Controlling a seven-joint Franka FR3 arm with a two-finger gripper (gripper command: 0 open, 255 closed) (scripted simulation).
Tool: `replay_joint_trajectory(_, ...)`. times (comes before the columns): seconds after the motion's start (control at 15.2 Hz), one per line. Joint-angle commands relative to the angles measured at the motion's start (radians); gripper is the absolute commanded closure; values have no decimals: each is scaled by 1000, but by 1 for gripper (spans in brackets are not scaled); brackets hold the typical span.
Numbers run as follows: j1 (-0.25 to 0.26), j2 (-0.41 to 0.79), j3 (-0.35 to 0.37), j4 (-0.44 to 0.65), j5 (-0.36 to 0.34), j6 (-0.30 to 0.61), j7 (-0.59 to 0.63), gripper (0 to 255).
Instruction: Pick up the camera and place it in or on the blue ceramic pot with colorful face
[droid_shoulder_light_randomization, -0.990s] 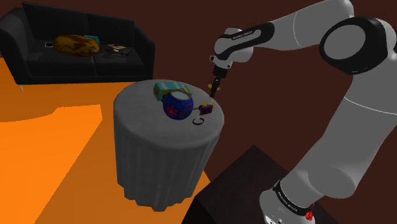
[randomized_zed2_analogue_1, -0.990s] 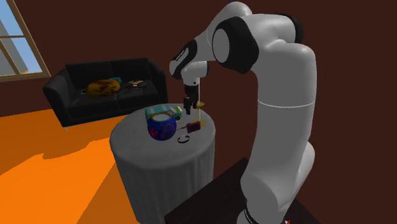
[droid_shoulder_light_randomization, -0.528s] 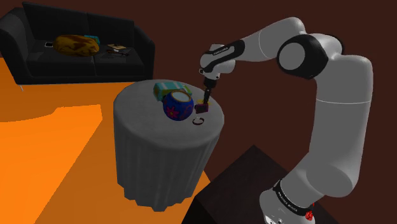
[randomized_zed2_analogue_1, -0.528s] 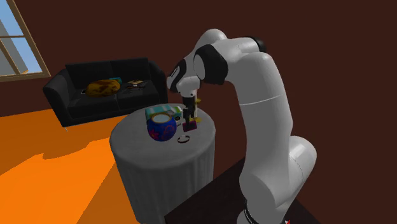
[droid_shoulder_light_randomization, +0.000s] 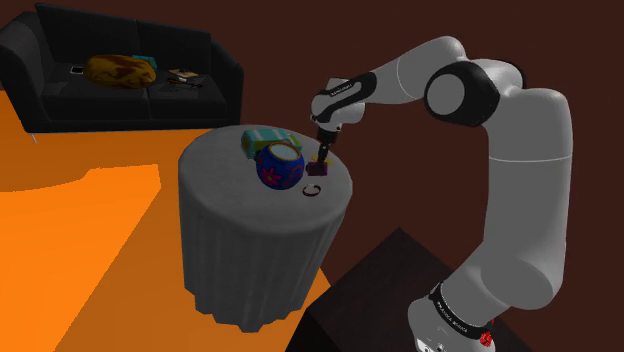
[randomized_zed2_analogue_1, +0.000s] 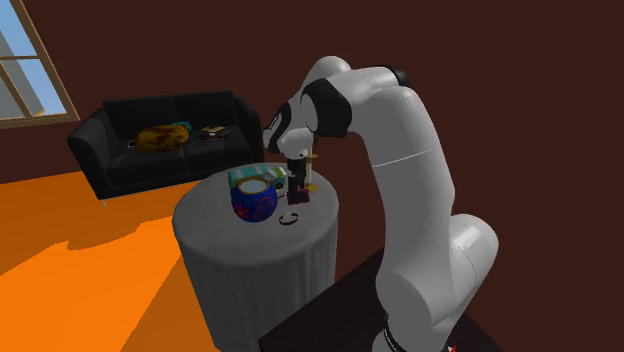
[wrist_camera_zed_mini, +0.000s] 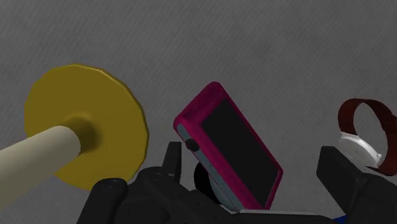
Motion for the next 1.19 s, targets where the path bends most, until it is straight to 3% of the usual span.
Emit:
replay_joint_trajectory(0.0, -4, 33, 7, -11, 5, -15, -4, 0)
replay_joint_trajectory(0.4, -6, 33, 10, -11, 2, -15, -2, 0)
replay_joint_trajectory(0.46, -8, 35, 10, -8, 2, -17, -3, 255)
replay_joint_trajectory(1.12, -5, 24, 8, -11, 0, -24, -1, 255)
